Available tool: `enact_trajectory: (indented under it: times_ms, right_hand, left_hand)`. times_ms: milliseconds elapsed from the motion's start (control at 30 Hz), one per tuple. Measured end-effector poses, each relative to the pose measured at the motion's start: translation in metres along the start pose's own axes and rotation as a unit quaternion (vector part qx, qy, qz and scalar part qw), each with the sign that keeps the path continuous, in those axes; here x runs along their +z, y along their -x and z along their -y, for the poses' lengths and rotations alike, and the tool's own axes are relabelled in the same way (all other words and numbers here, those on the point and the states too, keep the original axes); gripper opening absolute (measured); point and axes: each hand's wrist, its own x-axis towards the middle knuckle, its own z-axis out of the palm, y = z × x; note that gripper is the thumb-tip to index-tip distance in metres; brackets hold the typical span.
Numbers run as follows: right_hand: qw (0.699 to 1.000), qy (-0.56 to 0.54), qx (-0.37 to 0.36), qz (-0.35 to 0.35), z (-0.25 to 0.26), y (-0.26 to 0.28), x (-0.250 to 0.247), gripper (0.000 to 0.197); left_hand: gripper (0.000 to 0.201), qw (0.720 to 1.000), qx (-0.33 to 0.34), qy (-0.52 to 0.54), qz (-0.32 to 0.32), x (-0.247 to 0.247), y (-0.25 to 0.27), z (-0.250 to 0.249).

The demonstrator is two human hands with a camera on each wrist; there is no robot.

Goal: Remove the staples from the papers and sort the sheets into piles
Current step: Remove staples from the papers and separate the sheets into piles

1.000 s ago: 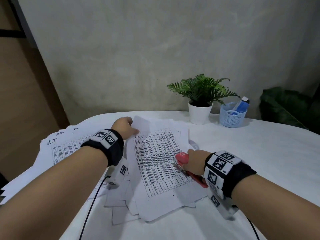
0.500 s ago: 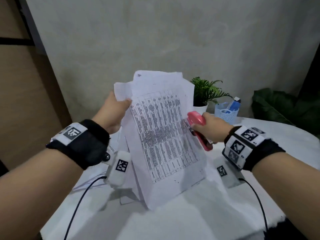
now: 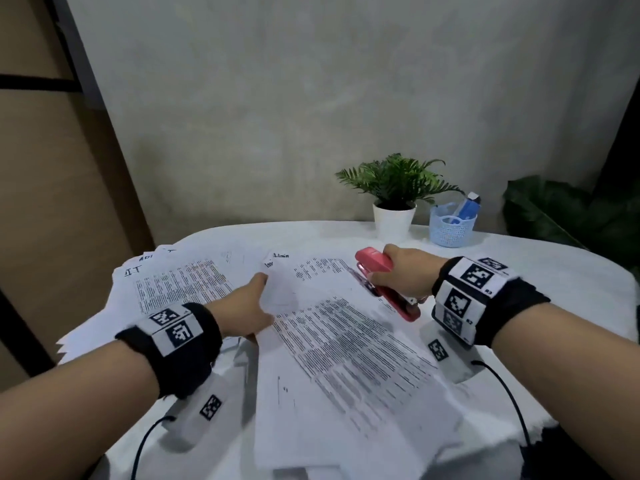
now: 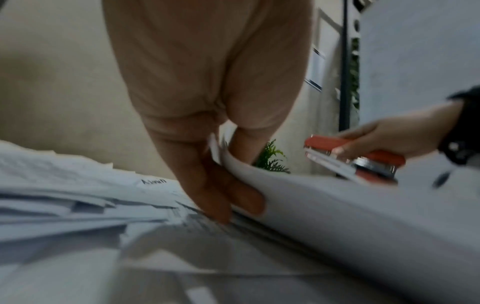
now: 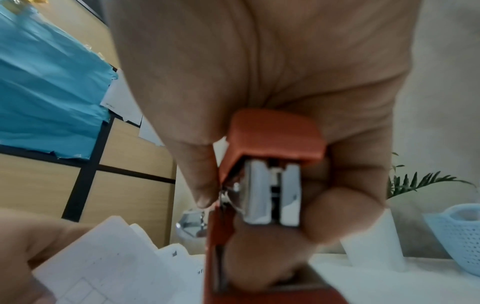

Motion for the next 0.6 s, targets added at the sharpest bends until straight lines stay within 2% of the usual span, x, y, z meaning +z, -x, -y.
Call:
enact_trajectory:
  times_ms: [100, 267, 300, 367, 433, 467, 533, 600]
  right_hand:
    - [1.000, 0.010, 0.003, 0.021, 0.001, -0.002, 0.008, 0.041]
    - [0.994, 0.079, 0.007, 0.079, 0.003, -0.004, 0.027, 0.046]
    - [0.990, 0.101, 0.001, 0.099, 0.005, -0.003, 0.030, 0.044]
    - [0.983, 0.139, -0.016, 0.121, 0.011, -0.001, 0.031, 0.039]
    - [0.977, 0.165, -0.025, 0.132, 0.017, -0.004, 0.030, 0.032]
    - [0.976, 0.164, -0.027, 0.139, 0.018, -0.011, 0.035, 0.026]
    - [0.976, 0.174, -0.021, 0.132, 0.018, -0.029, 0.042, 0.022]
    - [0.979, 0.184, -0.008, 0.091, 0.017, -0.042, 0.048, 0.031]
  left_hand:
    - [0.094, 0.999, 0.004, 0.007, 0.041, 0.007, 0.004, 0.000]
    - [0.113, 0.994, -0.020, -0.081, 0.071, 0.016, 0.010, -0.006]
    - [0.116, 0.993, -0.024, -0.093, 0.070, 0.012, 0.009, -0.006]
    - [0.122, 0.986, -0.018, -0.163, 0.016, -0.004, 0.006, -0.010]
    - [0.115, 0.971, 0.010, -0.233, -0.054, -0.021, 0.002, -0.017]
    - [0.106, 0.968, 0.026, -0.244, -0.051, -0.027, -0.001, -0.022]
    - [0.087, 0.963, 0.052, -0.263, 0.013, -0.028, -0.012, -0.031]
    - [0.078, 0.949, 0.052, -0.296, 0.094, -0.013, -0.024, -0.035]
